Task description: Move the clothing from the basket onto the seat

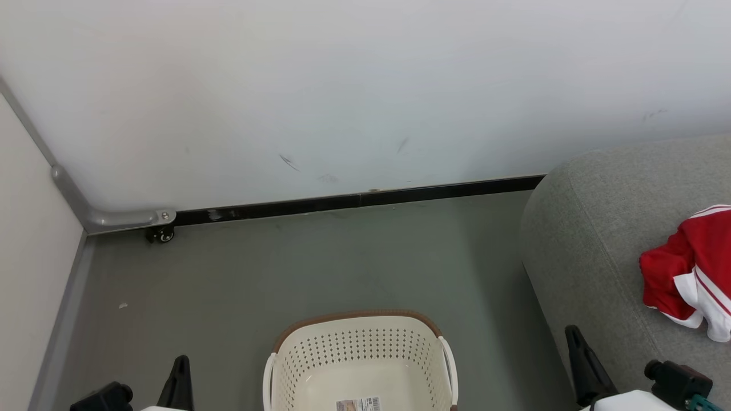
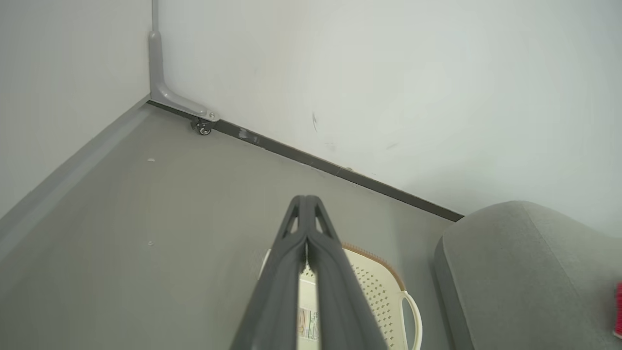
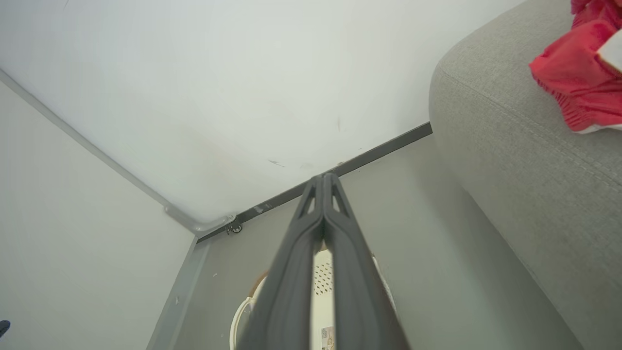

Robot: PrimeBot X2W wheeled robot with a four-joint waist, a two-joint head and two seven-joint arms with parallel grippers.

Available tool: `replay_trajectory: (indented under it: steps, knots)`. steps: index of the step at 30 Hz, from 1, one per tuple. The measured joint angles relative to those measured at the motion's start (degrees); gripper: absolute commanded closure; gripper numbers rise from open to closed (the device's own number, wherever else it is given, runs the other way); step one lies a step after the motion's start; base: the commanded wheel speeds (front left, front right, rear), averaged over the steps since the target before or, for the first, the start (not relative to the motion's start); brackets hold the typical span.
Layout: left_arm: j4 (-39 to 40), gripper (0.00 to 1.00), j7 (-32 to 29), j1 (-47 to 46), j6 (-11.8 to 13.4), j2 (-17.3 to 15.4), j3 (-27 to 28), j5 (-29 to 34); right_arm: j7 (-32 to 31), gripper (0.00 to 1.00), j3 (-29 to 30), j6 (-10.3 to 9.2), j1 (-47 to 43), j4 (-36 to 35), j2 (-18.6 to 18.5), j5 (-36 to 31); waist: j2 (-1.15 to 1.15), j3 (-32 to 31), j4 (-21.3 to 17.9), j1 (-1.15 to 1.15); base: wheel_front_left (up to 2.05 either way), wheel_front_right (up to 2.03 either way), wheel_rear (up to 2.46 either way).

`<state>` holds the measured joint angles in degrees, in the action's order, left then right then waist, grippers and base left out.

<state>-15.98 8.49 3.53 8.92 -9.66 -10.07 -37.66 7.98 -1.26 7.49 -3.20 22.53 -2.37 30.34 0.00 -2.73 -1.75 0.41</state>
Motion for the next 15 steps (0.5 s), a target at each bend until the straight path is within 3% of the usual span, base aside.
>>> replay_trajectory:
  steps: [8,15]
  knots:
    - [0.27,1.00,-2.11,-0.31,-1.97,0.97,1.87,-6.50,-1.93,1.00,1.13,0.00,0.40,-0.88,0.02,7.42,0.00,-0.12,0.22,0.45,0.00,0.00,0.00]
    - [0.40,1.00,-3.46,-0.66,-3.48,1.53,3.33,-11.92,-3.20,1.00,2.09,-0.01,1.12,-1.81,0.05,13.23,0.00,-0.15,0.39,0.58,0.00,0.00,0.00]
